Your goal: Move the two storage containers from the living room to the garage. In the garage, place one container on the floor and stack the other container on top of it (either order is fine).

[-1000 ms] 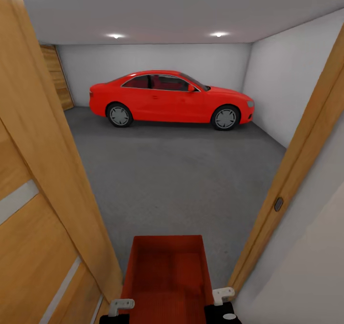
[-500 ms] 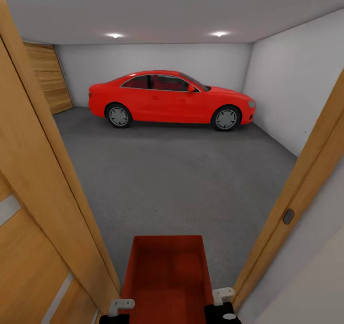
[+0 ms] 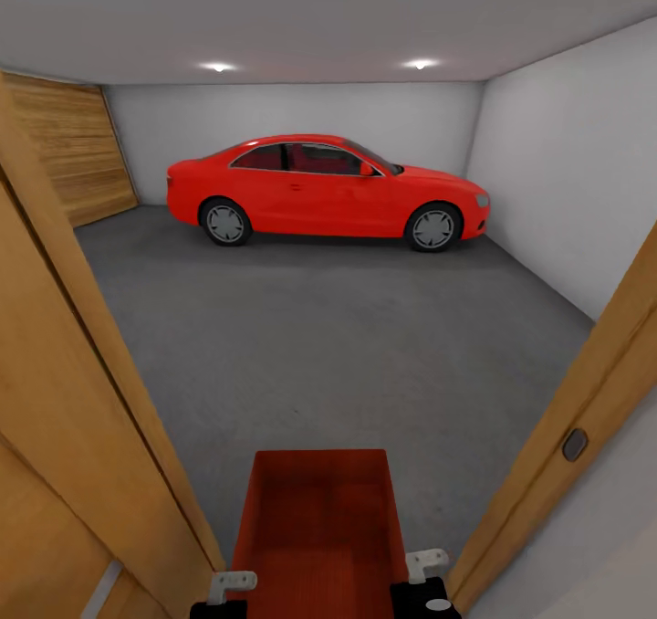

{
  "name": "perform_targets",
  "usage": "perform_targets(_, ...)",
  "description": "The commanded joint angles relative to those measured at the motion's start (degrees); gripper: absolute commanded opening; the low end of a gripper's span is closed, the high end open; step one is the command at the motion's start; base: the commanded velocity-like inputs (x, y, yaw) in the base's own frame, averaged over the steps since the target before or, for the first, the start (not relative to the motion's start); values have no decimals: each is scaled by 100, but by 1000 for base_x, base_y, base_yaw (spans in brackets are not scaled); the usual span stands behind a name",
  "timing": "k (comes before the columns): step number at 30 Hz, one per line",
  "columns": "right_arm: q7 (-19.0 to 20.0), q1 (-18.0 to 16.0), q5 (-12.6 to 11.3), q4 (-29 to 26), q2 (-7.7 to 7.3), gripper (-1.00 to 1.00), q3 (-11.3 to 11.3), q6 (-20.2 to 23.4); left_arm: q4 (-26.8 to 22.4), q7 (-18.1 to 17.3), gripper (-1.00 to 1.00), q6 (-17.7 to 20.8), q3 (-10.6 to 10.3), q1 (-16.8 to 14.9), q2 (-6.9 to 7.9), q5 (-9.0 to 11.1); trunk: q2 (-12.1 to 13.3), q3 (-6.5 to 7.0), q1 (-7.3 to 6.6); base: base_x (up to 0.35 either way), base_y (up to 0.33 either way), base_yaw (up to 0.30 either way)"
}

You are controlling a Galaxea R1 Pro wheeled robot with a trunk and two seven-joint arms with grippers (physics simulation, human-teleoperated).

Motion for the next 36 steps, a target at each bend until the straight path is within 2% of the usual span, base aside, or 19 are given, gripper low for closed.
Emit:
perform_targets(1,-7,-1,-42,21,-158,-100,67,22,-12,42,-100,-163,-38,-8,83,23,-7,-9,3,171,0,0)
perform_targets(36,-7,-1,-41,21,-155,-100,67,22,-12,42,-100,-163,-38,-9,83,23,-7,-9,3,171,0,0)
